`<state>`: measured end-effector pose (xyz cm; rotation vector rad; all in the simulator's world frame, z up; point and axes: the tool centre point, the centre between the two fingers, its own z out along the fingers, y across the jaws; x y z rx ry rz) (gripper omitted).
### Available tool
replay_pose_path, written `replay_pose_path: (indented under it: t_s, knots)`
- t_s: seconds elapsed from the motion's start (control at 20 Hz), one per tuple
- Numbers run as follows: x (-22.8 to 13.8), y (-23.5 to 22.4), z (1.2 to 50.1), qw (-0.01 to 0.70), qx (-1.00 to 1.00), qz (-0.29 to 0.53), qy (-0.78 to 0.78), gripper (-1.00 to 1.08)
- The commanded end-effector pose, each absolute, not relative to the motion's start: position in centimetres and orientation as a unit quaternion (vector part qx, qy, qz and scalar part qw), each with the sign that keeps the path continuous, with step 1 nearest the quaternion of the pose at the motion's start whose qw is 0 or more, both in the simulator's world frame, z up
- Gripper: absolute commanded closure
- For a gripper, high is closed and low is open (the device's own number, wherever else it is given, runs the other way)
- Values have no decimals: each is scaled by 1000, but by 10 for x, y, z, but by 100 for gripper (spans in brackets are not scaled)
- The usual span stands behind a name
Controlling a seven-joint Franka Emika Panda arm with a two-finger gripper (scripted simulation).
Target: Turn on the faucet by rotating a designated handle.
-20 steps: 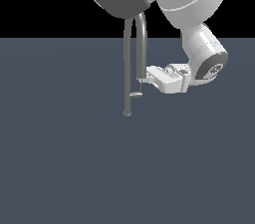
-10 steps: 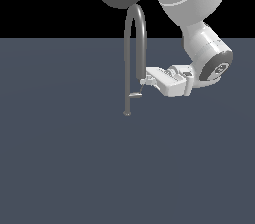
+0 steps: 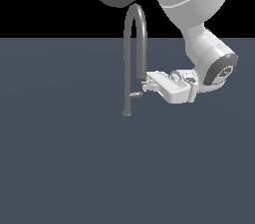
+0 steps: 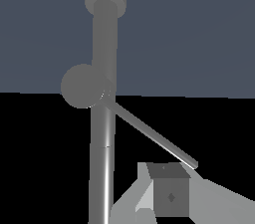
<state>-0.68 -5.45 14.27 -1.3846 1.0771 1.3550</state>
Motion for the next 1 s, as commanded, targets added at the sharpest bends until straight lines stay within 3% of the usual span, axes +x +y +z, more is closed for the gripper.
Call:
replay_pose_path:
  t_s: [0.0,0.15,0.25,0.65,0.75,0.95]
  knots:
    - [-16,-56,126,443,-555,551,438,108]
    - [-28,-59,107,441,-554,553,439,108]
    - [-20,-57,124,446,-558,549,433,108]
    - [-27,-59,75,441,-555,553,438,108]
    - [-21,-57,97,448,-560,549,429,108]
    - [-17,-57,80,446,-559,550,432,108]
